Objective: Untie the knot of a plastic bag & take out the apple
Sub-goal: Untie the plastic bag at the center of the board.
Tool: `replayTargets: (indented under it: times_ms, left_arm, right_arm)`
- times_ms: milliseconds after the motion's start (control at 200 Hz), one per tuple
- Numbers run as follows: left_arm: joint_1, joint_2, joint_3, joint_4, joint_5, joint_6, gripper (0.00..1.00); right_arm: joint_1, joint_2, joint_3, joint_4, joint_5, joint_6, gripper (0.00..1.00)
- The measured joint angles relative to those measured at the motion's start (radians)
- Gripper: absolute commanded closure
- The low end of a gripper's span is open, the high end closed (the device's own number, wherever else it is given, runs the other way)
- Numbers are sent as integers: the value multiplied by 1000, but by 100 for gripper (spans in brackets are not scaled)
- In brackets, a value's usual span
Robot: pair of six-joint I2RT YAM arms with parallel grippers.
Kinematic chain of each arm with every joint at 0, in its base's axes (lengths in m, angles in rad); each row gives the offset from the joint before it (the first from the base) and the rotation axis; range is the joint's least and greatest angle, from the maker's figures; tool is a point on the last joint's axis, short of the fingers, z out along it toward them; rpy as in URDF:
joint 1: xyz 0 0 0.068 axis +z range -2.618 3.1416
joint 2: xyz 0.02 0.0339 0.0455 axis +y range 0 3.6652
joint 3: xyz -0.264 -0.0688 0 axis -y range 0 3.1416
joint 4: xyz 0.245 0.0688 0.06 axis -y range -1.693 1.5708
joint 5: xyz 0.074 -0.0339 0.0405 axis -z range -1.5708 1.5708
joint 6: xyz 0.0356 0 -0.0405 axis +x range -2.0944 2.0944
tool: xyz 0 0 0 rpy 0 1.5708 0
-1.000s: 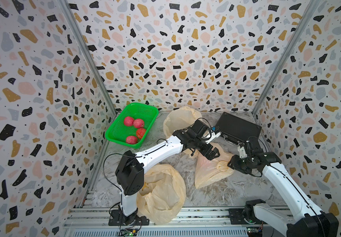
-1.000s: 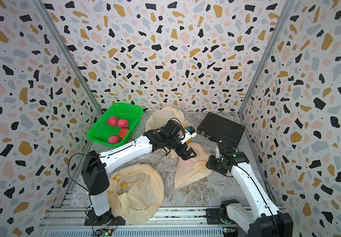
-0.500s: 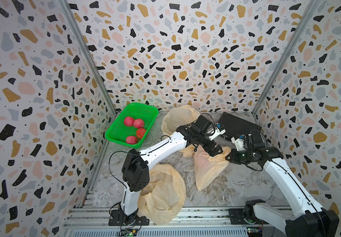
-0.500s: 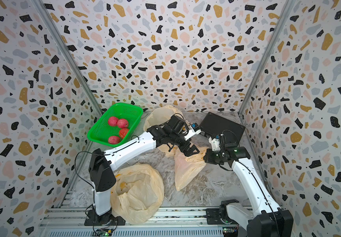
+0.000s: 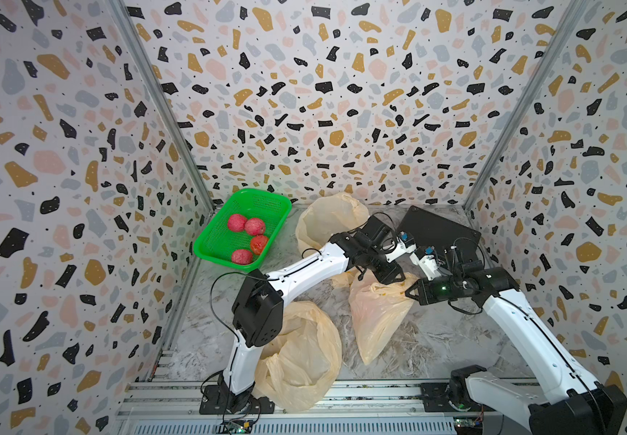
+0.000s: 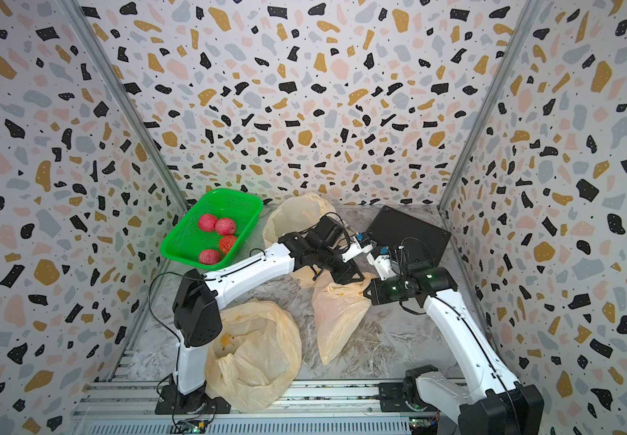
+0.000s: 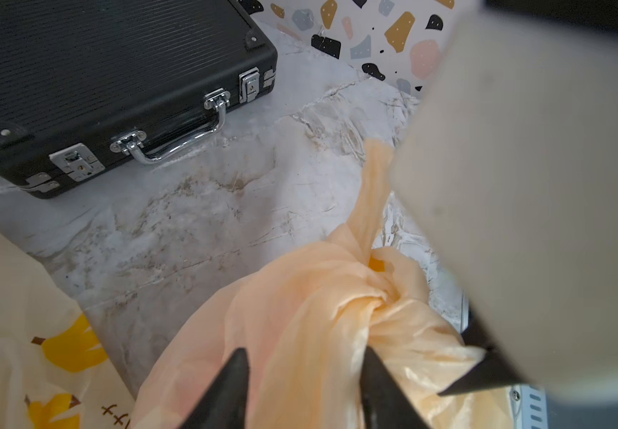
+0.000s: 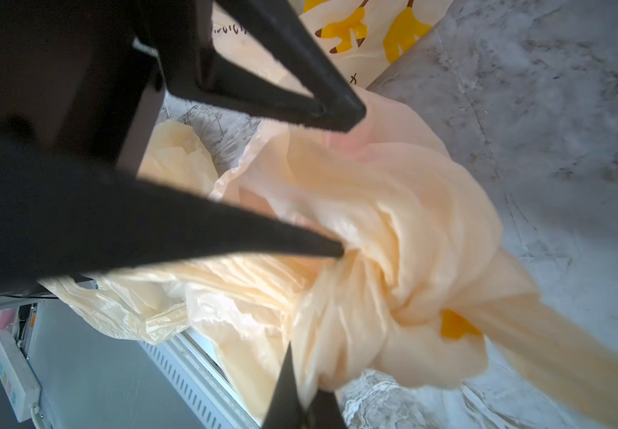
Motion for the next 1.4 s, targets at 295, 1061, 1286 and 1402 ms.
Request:
replayTargets:
  times_ms: [295,1061,1286,1402]
  left_arm:
    - [35,-22,-120,52,29,-59,100]
    - [309,-511,-955,975,-39,-690,100]
    - [321,-516,-947,1018,-36,-695,100]
    - [317,-517,-935,1011,-31,-694,100]
  right_arm:
    - [1,-2,5,4,55,-10,100]
    - [-12,-130,-183,192,121,168,45]
    - [-15,-126,56,117,61,114,31]
    - [-9,-87,124,120,21,80,31]
